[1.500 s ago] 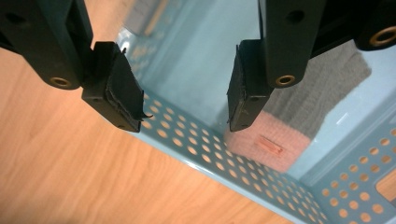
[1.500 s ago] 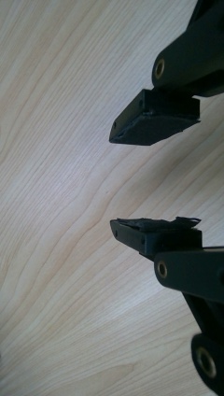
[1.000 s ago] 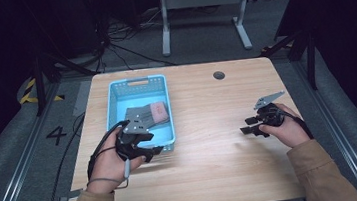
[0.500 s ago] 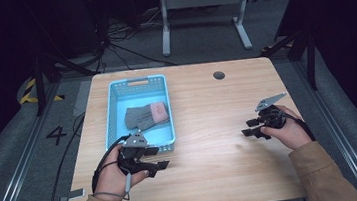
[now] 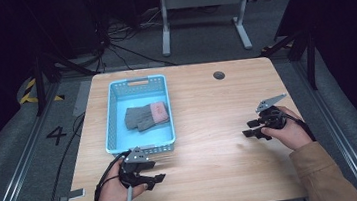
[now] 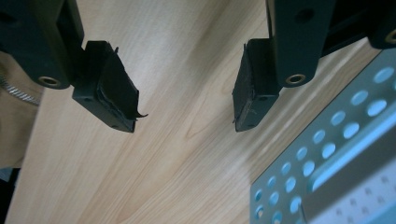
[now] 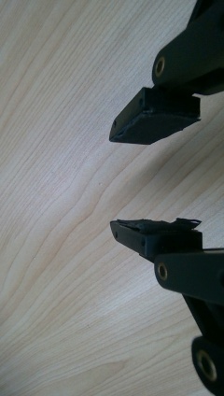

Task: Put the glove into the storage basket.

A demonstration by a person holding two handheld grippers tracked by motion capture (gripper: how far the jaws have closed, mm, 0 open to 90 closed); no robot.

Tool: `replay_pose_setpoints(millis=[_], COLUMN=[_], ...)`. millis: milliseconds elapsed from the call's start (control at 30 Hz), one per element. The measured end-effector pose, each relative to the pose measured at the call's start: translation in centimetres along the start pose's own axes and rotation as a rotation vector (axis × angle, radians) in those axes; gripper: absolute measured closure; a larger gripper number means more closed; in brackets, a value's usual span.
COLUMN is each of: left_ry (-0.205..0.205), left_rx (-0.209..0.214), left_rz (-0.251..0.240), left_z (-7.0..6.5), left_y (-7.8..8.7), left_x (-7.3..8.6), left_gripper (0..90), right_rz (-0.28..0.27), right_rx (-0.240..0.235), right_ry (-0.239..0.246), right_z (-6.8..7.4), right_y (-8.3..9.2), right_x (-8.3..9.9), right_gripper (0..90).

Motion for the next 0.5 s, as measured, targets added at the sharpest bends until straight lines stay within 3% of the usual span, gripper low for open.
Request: replay_pose_setpoints(millis=[133,367,500], left_ry=[-0.02,0.007,-0.008], left_rx=[-0.049,-0.073,-0.095], left_rz=[-0.023,-0.031,-0.066], left_z=[0.9,1.8,1.7], left_y=[-0.6,-1.7,-2.5], left_x=[0.3,1.2,1.1], left_gripper=[41.3,41.3,42.1], right_rz=[0.009,0.021,0.027], right_rx=[0.003,0.004,0.017], right_ry=[0.002,0.022,0.035], right_z=[0.0,0.1,0.1], right_y=[-0.3,-1.4,-1.8], right_x=[0.3,0.5,0.7], right_gripper=[50.5,50.5,50.5])
Point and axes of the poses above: each handheld gripper's, and its own axes: y roughly backward along the jaws, x roughly out of its underside, z roughly to its left, the point moved 6 cm from there along -y, roughly forward along the jaws, and after that the axes turned 1 degree about -z, right-handed, at the moved point
